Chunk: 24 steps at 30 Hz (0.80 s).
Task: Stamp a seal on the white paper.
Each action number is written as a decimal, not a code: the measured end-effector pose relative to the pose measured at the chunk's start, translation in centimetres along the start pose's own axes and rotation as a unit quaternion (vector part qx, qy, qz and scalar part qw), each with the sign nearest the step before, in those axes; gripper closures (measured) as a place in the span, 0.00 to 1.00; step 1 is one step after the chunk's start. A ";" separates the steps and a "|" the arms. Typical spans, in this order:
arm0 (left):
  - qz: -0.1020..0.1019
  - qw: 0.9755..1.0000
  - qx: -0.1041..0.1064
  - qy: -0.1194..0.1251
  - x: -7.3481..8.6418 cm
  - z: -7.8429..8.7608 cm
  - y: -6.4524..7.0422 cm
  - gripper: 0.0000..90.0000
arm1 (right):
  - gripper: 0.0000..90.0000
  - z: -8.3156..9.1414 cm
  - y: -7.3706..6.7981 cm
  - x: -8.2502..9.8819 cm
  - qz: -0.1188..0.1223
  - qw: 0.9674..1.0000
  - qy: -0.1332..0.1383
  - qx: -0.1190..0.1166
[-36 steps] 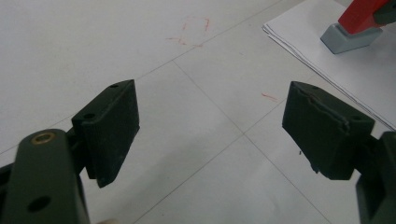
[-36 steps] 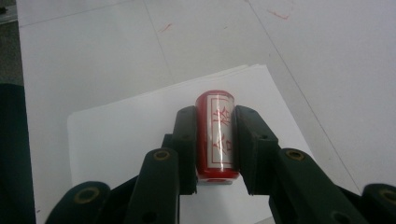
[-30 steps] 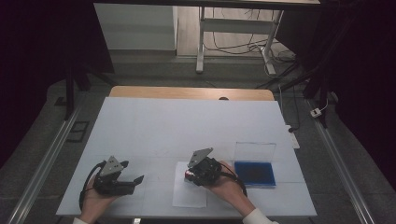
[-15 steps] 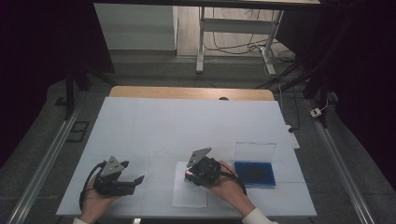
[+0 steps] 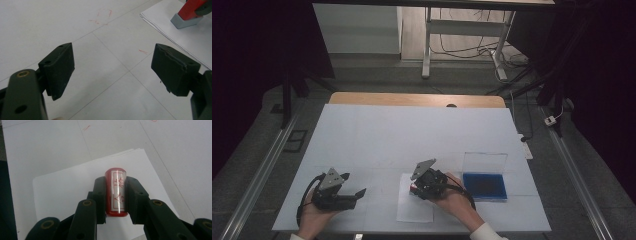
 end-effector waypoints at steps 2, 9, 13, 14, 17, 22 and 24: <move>0.000 1.000 0.000 0.000 0.0 0.0 0.0 0.21 | 0.79 0.0 0.0 0.0 -0.002 1.000 0.001 -0.001; 0.000 1.000 -0.001 -0.001 0.1 -0.1 0.0 0.21 | 0.79 -0.1 0.1 0.0 0.002 1.000 -0.003 -0.006; 0.001 1.000 -0.003 0.000 0.1 0.0 0.0 0.21 | 0.79 -0.1 0.0 -0.1 -0.004 1.000 -0.005 -0.004; 0.001 1.000 -0.005 0.002 0.0 0.0 -0.1 0.21 | 0.79 -0.1 0.1 -0.1 -0.003 1.000 -0.003 -0.004; 0.003 1.000 -0.007 0.005 0.0 0.1 -0.1 0.21 | 0.79 -0.1 0.1 0.0 -0.001 1.000 -0.001 -0.004; 0.000 1.000 -0.009 0.005 0.0 0.1 -0.1 0.21 | 0.79 -0.1 0.1 0.0 -0.003 1.000 0.004 -0.003; 0.001 1.000 -0.011 0.008 -0.1 0.2 -0.2 0.21 | 0.79 -0.1 0.1 0.0 -0.003 1.000 0.005 -0.003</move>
Point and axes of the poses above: each handheld gripper's, and its own axes: z roughly backward along the jaws, x roughly out of its underside, y roughly to its right, the point moved 8 cm from there along -z, roughly forward along the jaws, and after that the axes turned 10 degrees about z, right-handed, at the moved point
